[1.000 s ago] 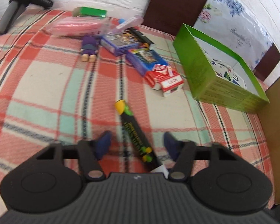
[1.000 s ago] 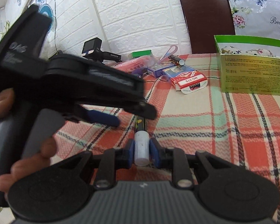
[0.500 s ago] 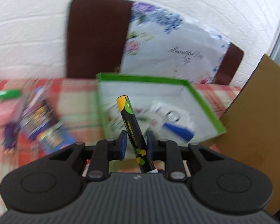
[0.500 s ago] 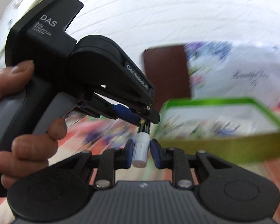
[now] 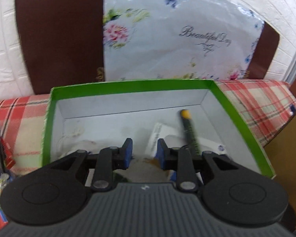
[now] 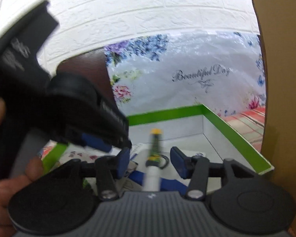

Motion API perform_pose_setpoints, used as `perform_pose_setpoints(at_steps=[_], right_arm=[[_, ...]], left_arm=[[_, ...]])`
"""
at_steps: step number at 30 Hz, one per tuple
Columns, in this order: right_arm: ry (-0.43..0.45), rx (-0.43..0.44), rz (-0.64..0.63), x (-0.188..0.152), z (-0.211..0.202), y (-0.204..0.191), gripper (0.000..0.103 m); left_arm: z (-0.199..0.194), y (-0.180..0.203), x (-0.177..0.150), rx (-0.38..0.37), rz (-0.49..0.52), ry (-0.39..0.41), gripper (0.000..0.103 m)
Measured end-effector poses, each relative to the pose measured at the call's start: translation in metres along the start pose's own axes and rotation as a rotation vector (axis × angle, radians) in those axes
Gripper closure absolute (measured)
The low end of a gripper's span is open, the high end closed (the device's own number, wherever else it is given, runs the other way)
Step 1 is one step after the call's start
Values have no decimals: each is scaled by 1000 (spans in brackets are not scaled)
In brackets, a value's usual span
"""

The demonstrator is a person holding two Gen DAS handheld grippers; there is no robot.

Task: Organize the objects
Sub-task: 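Carry the marker with the right gripper into the green box and release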

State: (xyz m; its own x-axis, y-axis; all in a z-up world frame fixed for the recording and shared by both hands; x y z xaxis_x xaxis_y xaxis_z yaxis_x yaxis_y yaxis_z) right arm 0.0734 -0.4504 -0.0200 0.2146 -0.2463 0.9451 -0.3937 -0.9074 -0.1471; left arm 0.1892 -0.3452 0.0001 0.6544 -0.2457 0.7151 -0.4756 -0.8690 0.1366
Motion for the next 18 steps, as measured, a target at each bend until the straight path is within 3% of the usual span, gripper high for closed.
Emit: perform_pose_setpoints(at_steps=[6, 13, 16, 18], right_arm=[[15, 3, 36, 2, -13, 1, 48], [36, -44, 84, -11, -65, 4, 48], [11, -55, 82, -19, -82, 2, 47], [-11, -60, 85, -26, -91, 0, 47]], left_arm=[[-28, -12, -10, 56, 6, 23, 70], [-74, -18, -38, 110, 43, 26, 68], [-89, -22, -56, 128, 42, 18, 66], [-102, -25, -64, 154, 56, 60, 63]])
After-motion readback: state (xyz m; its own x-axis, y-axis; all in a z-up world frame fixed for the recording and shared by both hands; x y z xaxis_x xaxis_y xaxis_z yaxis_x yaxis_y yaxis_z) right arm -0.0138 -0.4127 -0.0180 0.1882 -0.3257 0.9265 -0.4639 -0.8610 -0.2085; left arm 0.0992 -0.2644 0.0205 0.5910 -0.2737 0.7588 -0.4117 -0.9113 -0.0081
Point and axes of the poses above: each gripper's, at about its wrist camera, not at the fingertips, and z roughly the way its jaws point, y to its right, x to its top, the point moved 5 cm from there along z, roughly the way its jaws point, and after that the axes turned 2 degrees about -z, right-handed, at the moved point
